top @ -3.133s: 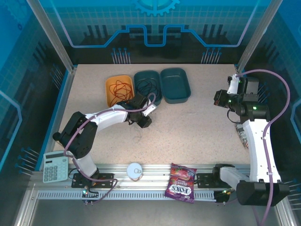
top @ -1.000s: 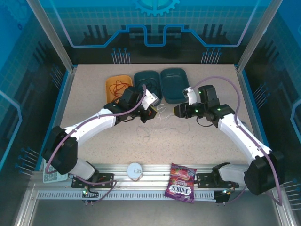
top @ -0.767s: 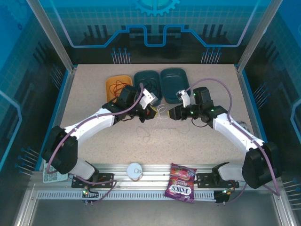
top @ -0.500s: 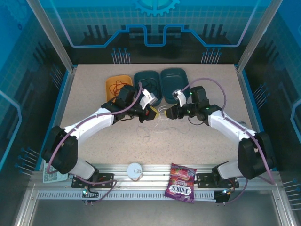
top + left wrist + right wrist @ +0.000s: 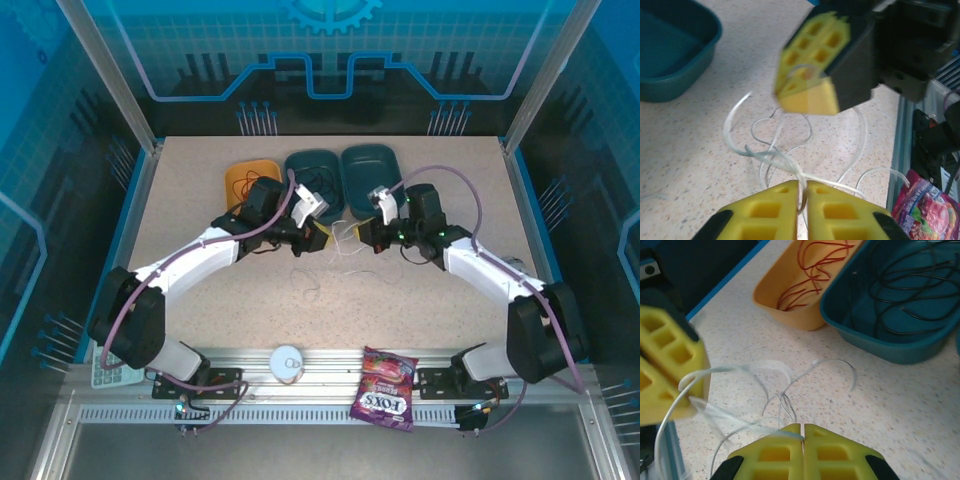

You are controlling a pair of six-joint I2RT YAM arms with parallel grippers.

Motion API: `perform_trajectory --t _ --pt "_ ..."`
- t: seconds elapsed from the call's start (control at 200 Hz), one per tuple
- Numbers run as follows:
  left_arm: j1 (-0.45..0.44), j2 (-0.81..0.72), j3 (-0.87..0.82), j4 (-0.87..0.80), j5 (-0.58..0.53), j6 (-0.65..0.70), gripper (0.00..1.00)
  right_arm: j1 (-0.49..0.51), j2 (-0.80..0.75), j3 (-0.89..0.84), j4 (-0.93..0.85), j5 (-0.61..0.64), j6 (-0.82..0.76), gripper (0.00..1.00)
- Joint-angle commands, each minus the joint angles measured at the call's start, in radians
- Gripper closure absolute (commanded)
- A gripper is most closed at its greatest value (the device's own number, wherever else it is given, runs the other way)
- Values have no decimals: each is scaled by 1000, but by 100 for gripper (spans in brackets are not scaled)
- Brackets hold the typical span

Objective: Untangle the cables

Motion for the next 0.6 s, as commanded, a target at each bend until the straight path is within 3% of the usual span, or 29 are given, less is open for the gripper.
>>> perform_trajectory --t 0.0,0.185,0.45,0.545,0.595 --pt "12 1 -11 -54 -79 -12 79 -4 -78 1 -63 132 2 100" --pt "11 57 -27 -47 -162 -56 78 8 -145 60 -166 211 9 100" --pt "10 42 -73 10 -174 -112 44 28 -140 247 -360 339 35 100" --pt "7 7 -107 70 -173 -140 39 45 -138 313 -397 363 42 100" --pt "5 -17 -133 107 -189 -156 33 61 -143 345 -401 365 38 100"
